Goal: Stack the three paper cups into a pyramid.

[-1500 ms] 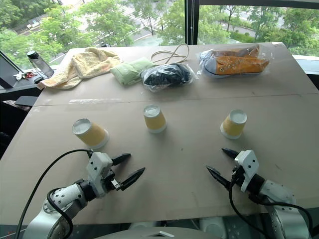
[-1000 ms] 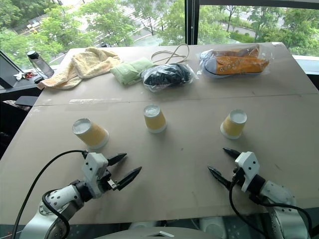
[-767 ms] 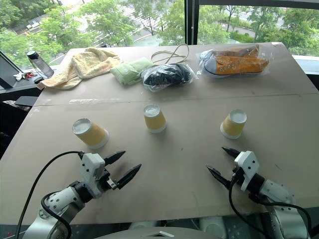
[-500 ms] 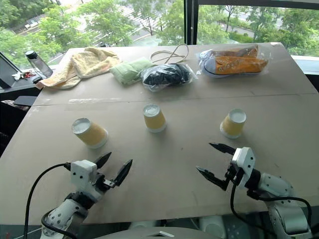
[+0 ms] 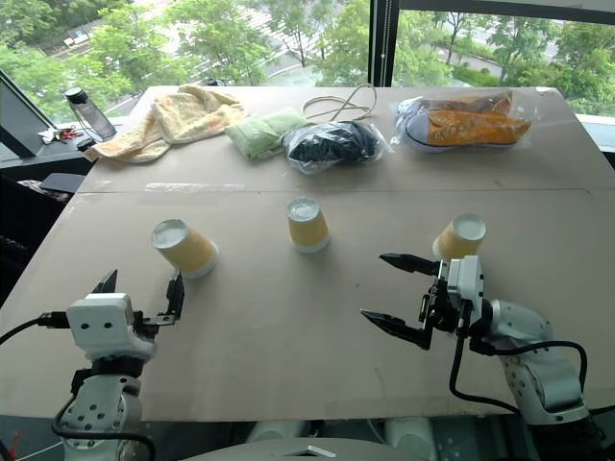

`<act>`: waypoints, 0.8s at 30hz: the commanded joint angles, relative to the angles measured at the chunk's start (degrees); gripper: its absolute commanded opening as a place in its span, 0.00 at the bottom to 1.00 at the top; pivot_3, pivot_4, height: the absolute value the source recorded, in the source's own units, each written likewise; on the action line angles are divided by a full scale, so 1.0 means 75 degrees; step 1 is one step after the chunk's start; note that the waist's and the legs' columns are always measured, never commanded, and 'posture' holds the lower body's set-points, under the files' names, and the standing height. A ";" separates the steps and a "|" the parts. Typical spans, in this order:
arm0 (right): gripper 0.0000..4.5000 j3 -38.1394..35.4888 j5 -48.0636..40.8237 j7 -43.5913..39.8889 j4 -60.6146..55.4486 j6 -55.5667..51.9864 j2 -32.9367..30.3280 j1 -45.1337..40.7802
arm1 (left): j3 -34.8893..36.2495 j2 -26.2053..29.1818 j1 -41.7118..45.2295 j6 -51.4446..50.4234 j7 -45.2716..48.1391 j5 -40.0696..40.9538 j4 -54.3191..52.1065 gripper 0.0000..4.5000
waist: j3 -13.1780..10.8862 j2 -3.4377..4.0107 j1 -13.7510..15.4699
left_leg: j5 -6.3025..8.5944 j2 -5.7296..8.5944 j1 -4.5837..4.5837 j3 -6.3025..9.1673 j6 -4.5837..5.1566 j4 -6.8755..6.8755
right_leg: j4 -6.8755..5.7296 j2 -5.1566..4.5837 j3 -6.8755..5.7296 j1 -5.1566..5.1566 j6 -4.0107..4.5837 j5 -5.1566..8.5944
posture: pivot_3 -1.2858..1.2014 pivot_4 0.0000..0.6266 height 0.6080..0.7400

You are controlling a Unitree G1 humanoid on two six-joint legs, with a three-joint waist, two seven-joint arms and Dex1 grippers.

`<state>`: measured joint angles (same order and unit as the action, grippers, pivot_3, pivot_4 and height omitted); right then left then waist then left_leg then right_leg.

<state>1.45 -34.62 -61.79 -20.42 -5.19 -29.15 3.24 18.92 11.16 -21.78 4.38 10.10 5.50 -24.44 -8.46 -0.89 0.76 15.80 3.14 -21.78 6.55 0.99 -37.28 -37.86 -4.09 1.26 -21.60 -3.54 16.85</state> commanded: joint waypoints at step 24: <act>1.00 0.0203 0.0085 0.0449 -0.0376 0.0203 0.0473 -0.0048 | 0.0001 0.0182 0.2111 -0.0960 -0.0094 0.1027 0.0962 0.99 | 0.0001 -0.0001 -0.0005 | -0.0020 0.0001 0.0004 0.0006 -0.0035 -0.0002 | -0.0013 0.0003 0.0002 -0.0002 -0.0005 -0.0005 | 0.52 0.24 1.00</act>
<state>3.06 -33.94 -58.45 -21.50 -4.64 -25.86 3.48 18.08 11.98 -6.52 -3.19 9.73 13.07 -16.49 -8.46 -0.90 0.72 15.65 3.15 -21.75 6.59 0.73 -37.29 -37.95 -4.06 1.27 -21.61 -3.58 16.82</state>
